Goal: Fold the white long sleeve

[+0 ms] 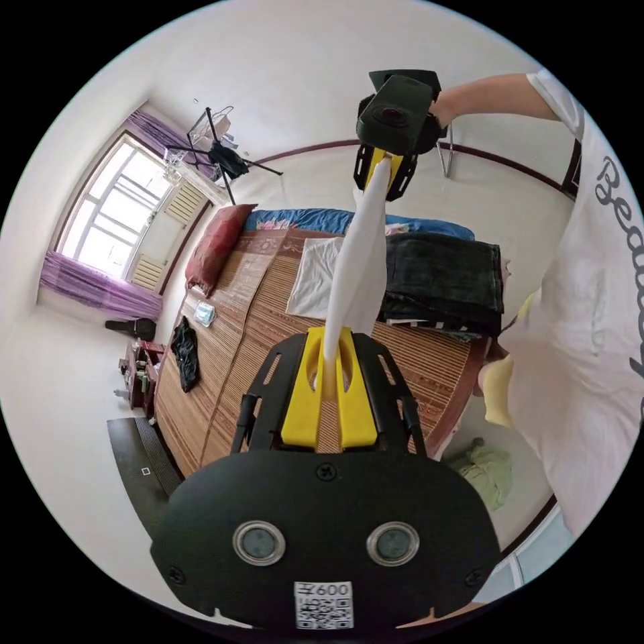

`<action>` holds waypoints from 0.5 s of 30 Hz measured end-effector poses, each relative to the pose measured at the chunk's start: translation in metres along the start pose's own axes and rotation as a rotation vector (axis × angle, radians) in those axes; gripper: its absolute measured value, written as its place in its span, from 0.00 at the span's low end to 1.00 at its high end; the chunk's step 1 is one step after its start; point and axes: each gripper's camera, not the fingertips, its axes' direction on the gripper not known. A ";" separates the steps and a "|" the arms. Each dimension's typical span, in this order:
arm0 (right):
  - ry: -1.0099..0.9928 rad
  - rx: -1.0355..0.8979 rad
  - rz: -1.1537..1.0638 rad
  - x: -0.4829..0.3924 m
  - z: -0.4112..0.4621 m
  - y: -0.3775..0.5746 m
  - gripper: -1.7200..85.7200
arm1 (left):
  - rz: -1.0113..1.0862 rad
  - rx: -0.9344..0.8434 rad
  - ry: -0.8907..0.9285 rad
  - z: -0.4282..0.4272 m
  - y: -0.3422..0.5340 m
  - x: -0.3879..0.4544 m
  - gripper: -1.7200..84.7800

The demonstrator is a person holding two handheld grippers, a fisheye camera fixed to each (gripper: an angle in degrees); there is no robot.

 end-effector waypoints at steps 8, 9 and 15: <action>-0.110 -0.061 0.014 0.120 0.074 0.077 0.01 | -0.143 0.030 0.088 0.048 -0.117 -0.049 0.05; -0.111 -0.061 0.016 0.137 0.088 0.088 0.01 | -0.135 0.027 0.084 0.052 -0.127 -0.051 0.05; -0.024 -0.098 0.130 0.240 0.143 0.144 0.01 | -0.139 0.025 0.071 0.088 -0.228 -0.102 0.05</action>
